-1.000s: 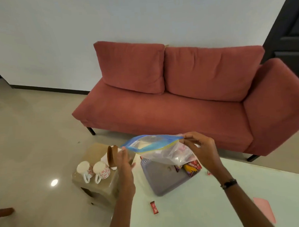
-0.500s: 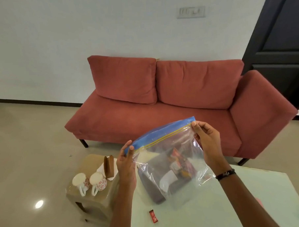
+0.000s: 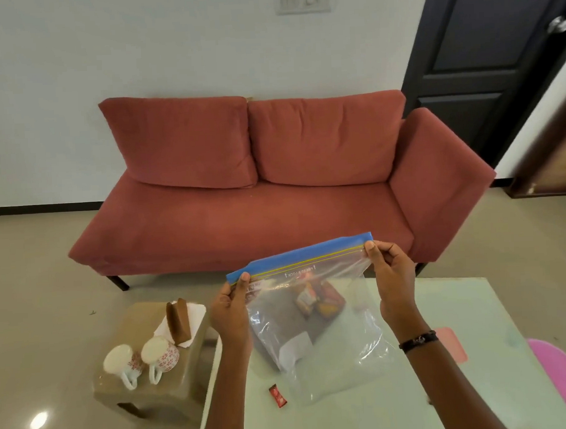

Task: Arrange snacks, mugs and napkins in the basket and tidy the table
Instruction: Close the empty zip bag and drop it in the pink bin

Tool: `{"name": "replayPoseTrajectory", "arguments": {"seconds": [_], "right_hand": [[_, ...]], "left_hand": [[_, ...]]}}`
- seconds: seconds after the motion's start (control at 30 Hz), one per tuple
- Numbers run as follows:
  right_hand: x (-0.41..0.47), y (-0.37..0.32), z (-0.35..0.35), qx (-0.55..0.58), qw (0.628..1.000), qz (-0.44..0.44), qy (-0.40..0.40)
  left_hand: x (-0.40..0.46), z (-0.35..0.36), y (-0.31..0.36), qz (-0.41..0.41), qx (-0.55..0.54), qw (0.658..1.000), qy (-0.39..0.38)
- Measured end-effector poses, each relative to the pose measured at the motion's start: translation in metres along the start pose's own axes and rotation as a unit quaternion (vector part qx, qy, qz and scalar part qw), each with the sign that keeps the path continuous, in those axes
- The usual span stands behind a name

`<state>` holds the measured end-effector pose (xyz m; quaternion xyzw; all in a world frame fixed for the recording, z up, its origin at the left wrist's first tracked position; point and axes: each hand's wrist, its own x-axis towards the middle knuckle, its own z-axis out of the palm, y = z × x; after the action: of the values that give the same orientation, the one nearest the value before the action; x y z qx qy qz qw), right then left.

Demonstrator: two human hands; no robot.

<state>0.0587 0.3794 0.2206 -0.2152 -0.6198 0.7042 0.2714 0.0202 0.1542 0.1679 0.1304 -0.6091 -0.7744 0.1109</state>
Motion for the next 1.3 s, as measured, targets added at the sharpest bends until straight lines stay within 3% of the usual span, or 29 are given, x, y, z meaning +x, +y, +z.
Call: {"name": "replayPoseTrajectory", "arguments": {"seconds": [0.07,0.13,0.23,0.33,0.37,0.43,0.53,0.63,0.7,0.83,0.93,1.03,1.17,1.23,1.3], "right_hand": [[-0.001,0.002,-0.015,0.006,1.000,0.023,0.017],[0.004,-0.003,-0.034,0.042,0.997,0.049,0.041],[0.019,-0.020,-0.066,0.131,0.985,0.096,0.052],[0.039,-0.030,-0.106,0.183,0.979,0.092,0.022],[0.045,-0.033,-0.123,0.161,0.985,0.069,0.001],[0.055,-0.033,-0.168,0.015,0.996,0.026,-0.079],[0.067,-0.016,-0.249,-0.194,0.955,0.077,-0.212],[0.083,0.012,-0.324,-0.188,0.936,0.152,-0.257],[0.100,0.027,-0.367,-0.171,0.946,0.160,-0.226],[0.135,0.054,-0.443,-0.175,0.969,0.158,-0.080],[0.159,0.082,-0.494,-0.226,0.958,0.175,0.031],[0.172,0.114,-0.530,-0.293,0.935,0.186,0.071],[0.163,0.155,-0.572,-0.278,0.941,0.188,-0.054],[0.158,0.177,-0.598,-0.228,0.944,0.205,-0.120],[0.160,0.202,-0.621,-0.263,0.926,0.202,-0.182]], "left_hand": [[-0.005,0.008,-0.006,-0.023,-0.003,0.999,-0.029],[-0.009,0.018,-0.016,-0.047,0.010,0.993,-0.106],[-0.026,0.043,-0.027,-0.051,0.093,0.963,-0.246],[-0.065,0.090,-0.042,-0.075,0.145,0.939,-0.303],[-0.080,0.110,-0.047,-0.091,0.127,0.940,-0.302],[-0.105,0.154,-0.058,-0.136,0.067,0.939,-0.308],[-0.141,0.227,-0.071,-0.145,0.033,0.933,-0.327],[-0.191,0.302,-0.094,-0.162,0.052,0.915,-0.365],[-0.224,0.349,-0.119,-0.166,0.097,0.899,-0.392],[-0.281,0.425,-0.174,-0.205,0.126,0.878,-0.414],[-0.323,0.462,-0.210,-0.245,0.160,0.827,-0.480],[-0.358,0.484,-0.252,-0.279,0.215,0.782,-0.514],[-0.377,0.507,-0.316,-0.314,0.273,0.789,-0.452],[-0.381,0.516,-0.350,-0.328,0.313,0.763,-0.461],[-0.384,0.523,-0.386,-0.327,0.363,0.720,-0.493]]}}
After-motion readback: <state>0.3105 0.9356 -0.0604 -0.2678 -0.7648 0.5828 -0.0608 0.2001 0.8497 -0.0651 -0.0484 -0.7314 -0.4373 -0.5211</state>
